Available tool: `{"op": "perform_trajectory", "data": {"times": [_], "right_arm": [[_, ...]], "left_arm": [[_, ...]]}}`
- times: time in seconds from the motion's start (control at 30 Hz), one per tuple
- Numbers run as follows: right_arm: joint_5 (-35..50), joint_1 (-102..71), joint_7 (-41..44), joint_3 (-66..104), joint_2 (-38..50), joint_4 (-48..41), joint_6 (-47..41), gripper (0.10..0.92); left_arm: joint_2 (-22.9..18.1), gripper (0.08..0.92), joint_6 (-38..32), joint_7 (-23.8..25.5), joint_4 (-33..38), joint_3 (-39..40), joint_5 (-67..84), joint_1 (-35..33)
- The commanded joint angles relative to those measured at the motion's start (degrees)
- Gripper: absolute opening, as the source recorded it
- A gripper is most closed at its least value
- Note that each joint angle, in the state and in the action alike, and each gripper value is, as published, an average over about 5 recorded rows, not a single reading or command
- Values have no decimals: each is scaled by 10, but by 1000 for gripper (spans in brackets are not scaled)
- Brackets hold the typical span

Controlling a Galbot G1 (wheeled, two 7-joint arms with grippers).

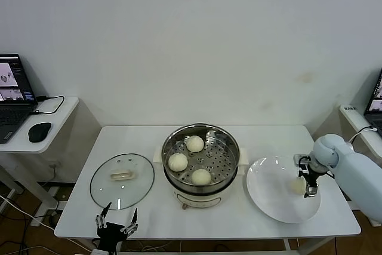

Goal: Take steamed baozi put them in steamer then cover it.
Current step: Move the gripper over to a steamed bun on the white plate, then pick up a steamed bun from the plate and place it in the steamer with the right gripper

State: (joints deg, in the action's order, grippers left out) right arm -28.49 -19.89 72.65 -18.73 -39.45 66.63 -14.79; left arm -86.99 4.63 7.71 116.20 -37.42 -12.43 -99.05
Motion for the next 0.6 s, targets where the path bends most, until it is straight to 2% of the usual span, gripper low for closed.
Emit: {"op": "perform_trajectory", "data": {"times": [0.03, 0.23, 0.4, 0.6], "right_arm": [[2, 2, -3, 0, -1, -3, -1, 729], [10, 10, -1, 0, 4, 3, -3, 626], [47, 38, 5, -14, 23, 24, -13, 606], [159, 122, 22, -76, 61, 75, -49, 602]], "left_arm": [[-1, 823, 0, -1, 0, 1, -1, 0], [-1, 823, 0, 0, 1, 2, -1, 1], [-1, 823, 0, -1, 4, 3, 0, 1], [-1, 823, -1, -2, 5, 6, -2, 4]]}}
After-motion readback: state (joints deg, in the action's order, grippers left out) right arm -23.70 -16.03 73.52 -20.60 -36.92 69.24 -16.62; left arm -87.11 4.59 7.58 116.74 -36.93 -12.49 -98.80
